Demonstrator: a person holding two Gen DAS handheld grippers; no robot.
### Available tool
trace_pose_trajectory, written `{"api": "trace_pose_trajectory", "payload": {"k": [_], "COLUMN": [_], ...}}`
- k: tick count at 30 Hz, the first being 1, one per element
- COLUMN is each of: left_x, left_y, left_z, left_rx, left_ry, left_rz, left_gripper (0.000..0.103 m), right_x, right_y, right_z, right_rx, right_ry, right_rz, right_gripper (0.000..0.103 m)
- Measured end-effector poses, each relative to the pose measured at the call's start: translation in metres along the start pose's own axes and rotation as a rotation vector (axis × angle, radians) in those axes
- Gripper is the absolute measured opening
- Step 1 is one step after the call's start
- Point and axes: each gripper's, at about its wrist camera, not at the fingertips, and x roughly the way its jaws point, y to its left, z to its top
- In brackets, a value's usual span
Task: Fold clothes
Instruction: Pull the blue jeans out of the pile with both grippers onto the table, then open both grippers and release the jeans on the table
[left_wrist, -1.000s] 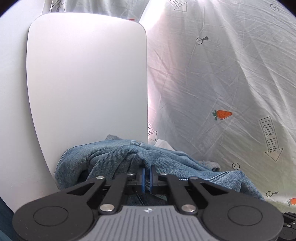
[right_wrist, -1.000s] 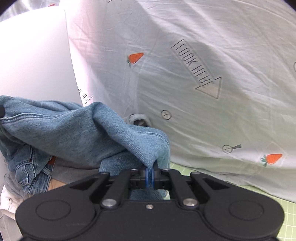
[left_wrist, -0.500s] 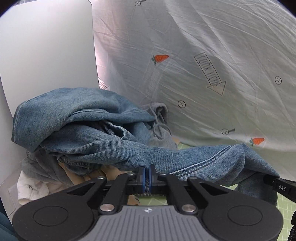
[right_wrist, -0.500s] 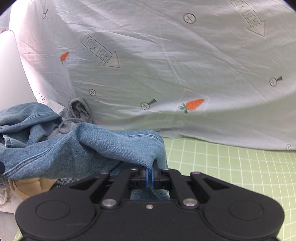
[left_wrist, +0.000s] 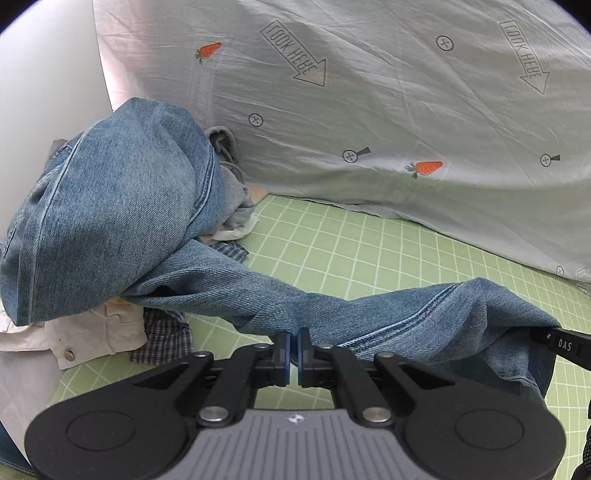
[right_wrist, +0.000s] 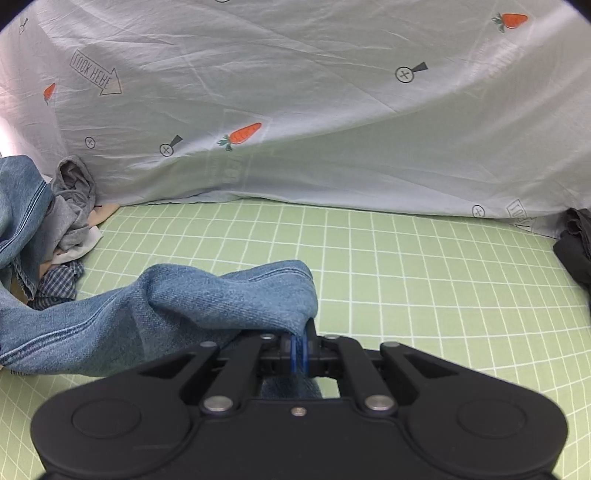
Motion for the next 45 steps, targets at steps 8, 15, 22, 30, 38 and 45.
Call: {"api": "trace_pose_trajectory", "payload": {"k": [8, 15, 22, 30, 38, 45], "left_x": [0.006, 0.014, 0.017, 0.004, -0.017, 0.005], "left_y": [-0.077, -0.165, -0.232, -0.212, -0.106, -0.017], "left_z": [-0.031, -0.068, -0.080, -0.082, -0.054, -0.051], "left_rx": [0.042, 0.133, 0.266, 0.293, 0.033, -0.113], "left_ry": [0.056, 0.149, 0.170, 0.204, 0.162, 0.206], "left_rz": [-0.094, -0.216, -0.307, -0.341, -0.256, -0.048], "left_gripper": [0.003, 0.003, 0.005, 0.042, 0.053, 0.054], "right_x": [-0.019, -0.028, -0.037, -0.027, -0.013, 0.020], "right_y": [-0.098, -0.191, -0.255, -0.241, -0.164, -0.129], "right_z": [-0.027, -0.051, -0.065, -0.069, -0.065, -0.073], "right_rx": [0.032, 0.117, 0.219, 0.214, 0.130, 0.204], "right_ry": [0.010, 0.027, 0.049, 0.105, 0.092, 0.201], "right_rz": [-0.094, -0.209, -0.320, -0.342, -0.255, -0.194], "right_gripper": [0.004, 0.004, 0.004, 0.074, 0.100, 0.101]}}
